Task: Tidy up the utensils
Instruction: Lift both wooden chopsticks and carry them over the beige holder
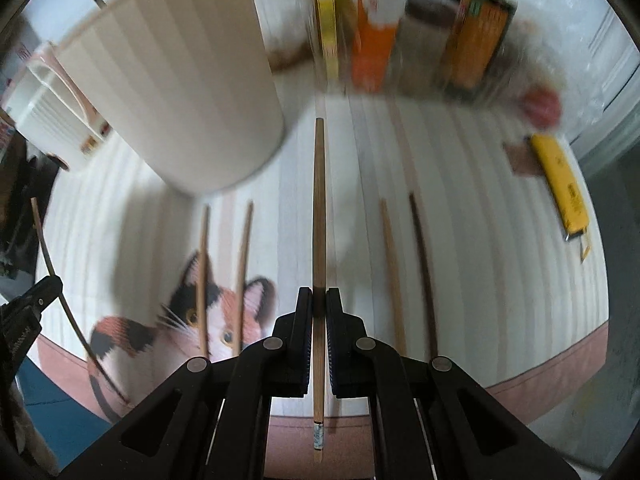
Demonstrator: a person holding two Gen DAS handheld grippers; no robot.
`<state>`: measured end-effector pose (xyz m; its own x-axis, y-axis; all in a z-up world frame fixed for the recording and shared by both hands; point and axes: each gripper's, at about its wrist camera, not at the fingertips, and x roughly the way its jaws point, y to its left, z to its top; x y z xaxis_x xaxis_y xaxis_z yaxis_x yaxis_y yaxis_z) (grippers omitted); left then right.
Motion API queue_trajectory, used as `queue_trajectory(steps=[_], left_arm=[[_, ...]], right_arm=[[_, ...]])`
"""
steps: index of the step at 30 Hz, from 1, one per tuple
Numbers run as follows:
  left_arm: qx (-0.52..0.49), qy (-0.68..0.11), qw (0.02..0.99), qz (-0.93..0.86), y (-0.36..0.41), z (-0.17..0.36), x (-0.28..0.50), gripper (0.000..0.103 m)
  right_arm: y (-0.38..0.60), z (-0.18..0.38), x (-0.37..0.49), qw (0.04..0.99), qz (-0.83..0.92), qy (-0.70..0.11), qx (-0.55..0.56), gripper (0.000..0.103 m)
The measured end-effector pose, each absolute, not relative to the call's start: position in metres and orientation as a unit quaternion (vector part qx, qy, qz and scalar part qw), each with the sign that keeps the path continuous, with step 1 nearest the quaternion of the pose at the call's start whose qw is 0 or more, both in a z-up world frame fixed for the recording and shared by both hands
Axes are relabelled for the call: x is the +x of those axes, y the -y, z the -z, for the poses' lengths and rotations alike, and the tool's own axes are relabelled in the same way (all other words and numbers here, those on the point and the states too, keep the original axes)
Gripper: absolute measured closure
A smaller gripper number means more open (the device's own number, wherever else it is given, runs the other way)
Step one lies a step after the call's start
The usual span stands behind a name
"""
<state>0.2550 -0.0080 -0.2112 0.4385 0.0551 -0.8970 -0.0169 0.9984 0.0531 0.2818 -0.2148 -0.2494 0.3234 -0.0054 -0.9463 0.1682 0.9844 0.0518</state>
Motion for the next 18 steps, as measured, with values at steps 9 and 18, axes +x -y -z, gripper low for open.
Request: queue_trajectory(steps=[9,18], left_arm=[[0.021,-0.443,0.896,-0.013,0.010,0.140,0.250,0.099],[0.017,-0.389,0.921,0.013,0.027,0.084,0.254,0.099]], right_arm=[[0.223,0.183,0.290,0.863,0.053,-0.497,0.076,0.096],[0.204,0.124,0.295,0.892,0.030,-0.445,0.068,0.096]])
